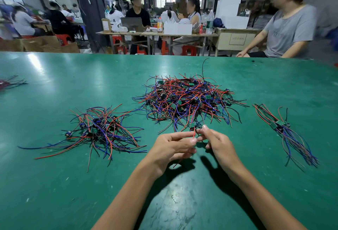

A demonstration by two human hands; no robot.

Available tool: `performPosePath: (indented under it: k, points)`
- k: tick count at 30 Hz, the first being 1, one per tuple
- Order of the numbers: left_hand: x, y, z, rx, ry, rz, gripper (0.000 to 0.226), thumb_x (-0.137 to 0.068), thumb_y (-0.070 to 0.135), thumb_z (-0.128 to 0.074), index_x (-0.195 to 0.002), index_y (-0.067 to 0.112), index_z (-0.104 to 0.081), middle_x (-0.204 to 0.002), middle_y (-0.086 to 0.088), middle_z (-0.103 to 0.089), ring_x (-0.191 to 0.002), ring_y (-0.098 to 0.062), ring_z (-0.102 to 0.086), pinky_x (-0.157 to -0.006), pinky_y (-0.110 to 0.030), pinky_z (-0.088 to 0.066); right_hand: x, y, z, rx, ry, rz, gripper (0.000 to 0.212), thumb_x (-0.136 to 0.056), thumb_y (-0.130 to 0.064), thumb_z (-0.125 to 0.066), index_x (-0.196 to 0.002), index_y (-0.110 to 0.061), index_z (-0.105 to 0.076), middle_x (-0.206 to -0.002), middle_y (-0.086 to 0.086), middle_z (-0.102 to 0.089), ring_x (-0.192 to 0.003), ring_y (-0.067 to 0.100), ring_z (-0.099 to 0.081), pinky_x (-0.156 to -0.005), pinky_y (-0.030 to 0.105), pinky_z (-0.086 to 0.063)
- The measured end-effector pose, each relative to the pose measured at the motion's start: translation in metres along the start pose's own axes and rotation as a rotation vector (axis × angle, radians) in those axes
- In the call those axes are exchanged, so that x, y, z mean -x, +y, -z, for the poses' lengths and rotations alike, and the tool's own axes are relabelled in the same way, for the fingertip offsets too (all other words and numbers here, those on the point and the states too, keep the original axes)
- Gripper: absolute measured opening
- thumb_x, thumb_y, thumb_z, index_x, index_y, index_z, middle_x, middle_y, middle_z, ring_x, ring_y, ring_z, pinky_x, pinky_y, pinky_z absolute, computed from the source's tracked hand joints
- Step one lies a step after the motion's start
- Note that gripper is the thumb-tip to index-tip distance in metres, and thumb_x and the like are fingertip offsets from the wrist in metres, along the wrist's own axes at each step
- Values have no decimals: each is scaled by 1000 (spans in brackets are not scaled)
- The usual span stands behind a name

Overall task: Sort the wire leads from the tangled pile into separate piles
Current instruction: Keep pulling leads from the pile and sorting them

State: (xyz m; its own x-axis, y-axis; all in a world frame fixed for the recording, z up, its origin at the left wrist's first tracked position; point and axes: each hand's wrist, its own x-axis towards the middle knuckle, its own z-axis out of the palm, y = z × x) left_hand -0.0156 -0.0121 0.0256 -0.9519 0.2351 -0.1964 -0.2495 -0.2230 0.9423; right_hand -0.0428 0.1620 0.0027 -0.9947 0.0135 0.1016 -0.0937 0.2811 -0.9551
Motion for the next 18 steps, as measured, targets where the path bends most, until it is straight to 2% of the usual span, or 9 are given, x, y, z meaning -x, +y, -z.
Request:
performPosePath:
  k: [2, 4, 7, 10, 13, 15, 18]
  points:
    - [1, 1, 0, -24, -43, 13, 31, -82, 12, -79, -113, 11, -74, -96, -8, -75, -78, -21, -72, -75, -24, -58, -1, -3, 4, -150, 14, -55, 26, -97, -42, -60, -106, -23, -76, -74, -12, -71, -51, -3, -49, -56, 19, -41]
    - [2, 2, 0, -36, -99, 19, 31, -84, 13, -78, -115, 13, -73, -98, -6, -74, -83, -20, -71, -77, -23, -56, -4, -5, 9, -320, 49, -92, 25, -95, -35, -64, -118, -26, -71, -70, -11, -68, -48, 0, -41, -46, 14, -34]
    - [2, 3, 1, -37, -92, -19, 25, -89, 16, -73, -114, 14, -75, -109, -5, -75, -96, -15, -70, -81, -22, -56, -7, -8, 19, -429, 102, -155, 24, -99, -32, -59, -121, -34, -64, -80, -6, -72, -53, 5, -39, -50, 20, -31]
    - [-1, 4, -1, 4, -6, -70, 22, -92, 17, -68, -112, 11, -74, -117, -8, -73, -108, -17, -66, -90, -23, -56, -4, -9, 21, -288, 24, -90, 18, -98, -32, -60, -107, -33, -76, -88, -9, -73, -59, 3, -48, -52, 17, -37]
    - [-3, 6, -3, 94, 36, -70, 28, -91, 21, -66, -114, 7, -70, -121, -11, -72, -119, -21, -65, -105, -36, -50, 3, -10, 13, -207, -93, 101, 12, -92, -22, -71, -88, -26, -81, -86, -5, -77, -75, 2, -63, -69, 9, -46]
    - [-3, 8, -3, 151, 33, -65, 28, -97, 21, -60, -118, 4, -66, -122, -12, -71, -119, -21, -65, -107, -39, -49, 7, -14, 11, -204, -159, 200, 10, -91, -20, -72, -87, -24, -80, -78, -1, -76, -71, 4, -64, -68, 11, -46]
    - [-2, 11, -1, 233, -34, -35, 30, -102, 24, -54, -124, 5, -59, -124, -16, -69, -119, -32, -65, -104, -39, -51, 11, -13, 9, -62, -158, 315, 13, -93, -37, -69, -86, -34, -80, -71, -7, -73, -62, 0, -60, -61, 12, -41]
